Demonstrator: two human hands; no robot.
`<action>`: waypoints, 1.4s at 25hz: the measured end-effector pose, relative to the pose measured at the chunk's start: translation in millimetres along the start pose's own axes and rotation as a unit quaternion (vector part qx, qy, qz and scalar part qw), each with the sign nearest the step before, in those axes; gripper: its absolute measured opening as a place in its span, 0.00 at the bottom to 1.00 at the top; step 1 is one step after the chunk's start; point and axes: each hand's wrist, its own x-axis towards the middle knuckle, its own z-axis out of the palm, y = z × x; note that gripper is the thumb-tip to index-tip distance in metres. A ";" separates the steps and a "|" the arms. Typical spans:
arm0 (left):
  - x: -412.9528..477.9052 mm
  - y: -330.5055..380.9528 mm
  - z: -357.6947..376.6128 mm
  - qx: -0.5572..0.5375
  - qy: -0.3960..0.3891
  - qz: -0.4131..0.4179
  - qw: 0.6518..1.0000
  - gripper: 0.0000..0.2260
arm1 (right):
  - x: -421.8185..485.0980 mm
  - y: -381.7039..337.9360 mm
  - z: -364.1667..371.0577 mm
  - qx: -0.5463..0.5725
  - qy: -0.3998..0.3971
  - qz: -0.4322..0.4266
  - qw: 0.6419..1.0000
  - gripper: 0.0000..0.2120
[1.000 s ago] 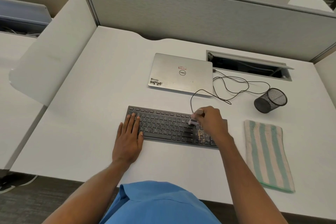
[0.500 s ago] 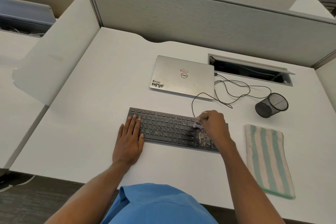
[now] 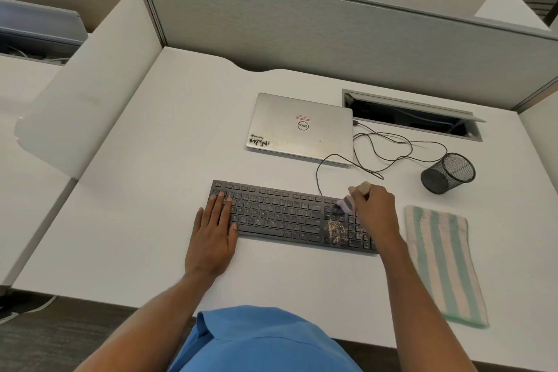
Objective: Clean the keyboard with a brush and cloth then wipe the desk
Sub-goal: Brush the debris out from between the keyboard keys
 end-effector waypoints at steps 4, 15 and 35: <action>0.2 -0.3 -0.1 0.005 -0.003 0.000 1.000 0.29 | -5.9 3.6 18.9 0.030 0.037 -0.006 0.999 0.21; -0.1 -0.2 0.8 0.004 -0.003 0.000 1.000 0.29 | -4.1 3.2 19.8 -0.003 0.033 0.016 0.999 0.19; -0.1 -0.3 1.6 0.009 -0.001 0.001 1.000 0.29 | -5.0 -19.1 18.9 0.046 0.027 -0.003 0.999 0.18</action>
